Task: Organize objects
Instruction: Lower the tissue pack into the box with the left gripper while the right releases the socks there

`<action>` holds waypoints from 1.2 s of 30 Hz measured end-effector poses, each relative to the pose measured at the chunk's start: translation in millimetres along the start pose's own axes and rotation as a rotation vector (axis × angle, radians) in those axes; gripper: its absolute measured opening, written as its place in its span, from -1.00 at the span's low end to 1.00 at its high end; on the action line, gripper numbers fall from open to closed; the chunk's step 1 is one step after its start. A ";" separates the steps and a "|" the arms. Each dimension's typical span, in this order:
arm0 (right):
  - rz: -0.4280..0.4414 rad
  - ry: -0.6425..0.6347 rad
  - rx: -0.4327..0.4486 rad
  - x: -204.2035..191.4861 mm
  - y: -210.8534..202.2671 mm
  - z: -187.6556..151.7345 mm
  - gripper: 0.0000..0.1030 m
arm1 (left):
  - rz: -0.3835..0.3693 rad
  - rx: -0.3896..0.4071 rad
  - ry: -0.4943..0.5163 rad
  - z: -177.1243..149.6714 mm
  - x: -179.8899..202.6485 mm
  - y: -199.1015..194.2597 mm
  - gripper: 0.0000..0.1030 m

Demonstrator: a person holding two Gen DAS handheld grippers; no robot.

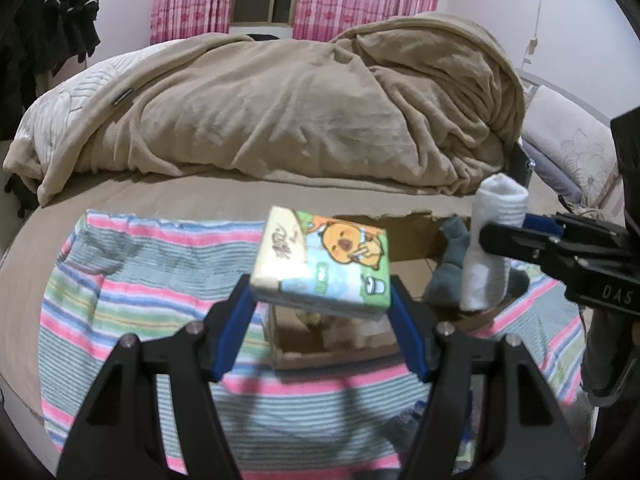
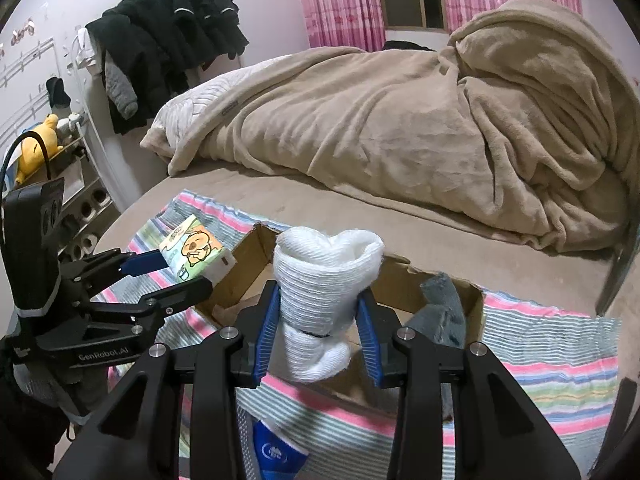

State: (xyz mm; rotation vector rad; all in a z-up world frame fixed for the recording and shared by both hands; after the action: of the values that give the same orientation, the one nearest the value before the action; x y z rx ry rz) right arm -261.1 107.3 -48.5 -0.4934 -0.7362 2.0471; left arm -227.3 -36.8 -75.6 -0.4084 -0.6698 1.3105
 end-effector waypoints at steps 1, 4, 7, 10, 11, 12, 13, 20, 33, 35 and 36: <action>0.001 0.000 -0.003 -0.3 2.6 0.0 -0.24 | 0.001 0.001 0.002 1.3 -0.2 2.4 0.28; 0.007 -0.003 -0.016 -1.0 13.5 -0.1 -0.24 | 0.000 -0.003 -0.003 3.5 -3.5 11.1 0.28; 0.010 -0.006 -0.031 -1.1 23.7 -1.4 -0.24 | -0.005 -0.016 -0.010 3.2 -7.1 21.1 0.28; 0.011 0.000 -0.058 0.9 35.9 -5.7 -0.24 | -0.017 -0.022 -0.025 2.0 -9.5 30.5 0.28; 0.011 0.005 -0.073 1.9 41.2 -8.2 -0.24 | -0.025 -0.024 -0.031 1.7 -9.7 34.3 0.28; 0.011 0.010 -0.086 2.8 46.5 -11.2 -0.24 | -0.032 -0.026 -0.038 1.4 -9.6 37.7 0.28; 0.011 0.013 -0.097 3.7 51.1 -14.0 -0.24 | -0.039 -0.028 -0.043 1.1 -9.7 40.9 0.28; 0.061 0.072 -0.192 1.1 87.3 -36.7 -0.24 | -0.047 -0.031 -0.035 3.8 -10.4 58.8 0.28; 0.113 0.166 -0.263 0.9 106.3 -46.0 0.07 | -0.066 -0.060 -0.034 2.7 -7.4 64.7 0.30; 0.105 0.166 -0.254 1.9 102.6 -44.4 0.11 | -0.053 -0.055 -0.028 4.4 -7.8 61.1 0.31; 0.105 0.167 -0.249 2.1 99.8 -43.5 0.13 | -0.046 -0.051 -0.027 5.9 -8.4 58.2 0.40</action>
State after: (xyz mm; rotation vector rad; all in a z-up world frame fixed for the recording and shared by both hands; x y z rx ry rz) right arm -297.3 79.1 -147.2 -0.8506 -0.8833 1.9902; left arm -275.5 -32.3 -109.5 -0.4152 -0.7321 1.2591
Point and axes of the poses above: each gripper's, at about its wrist camera, not at the fingertips, and y roughly the way its jaws point, x to its right, z to its top, the point moved 9 cm from there along y, roughly the way its jaws point, and after that the axes turned 8 degrees about -z, right-handed, at the moved point
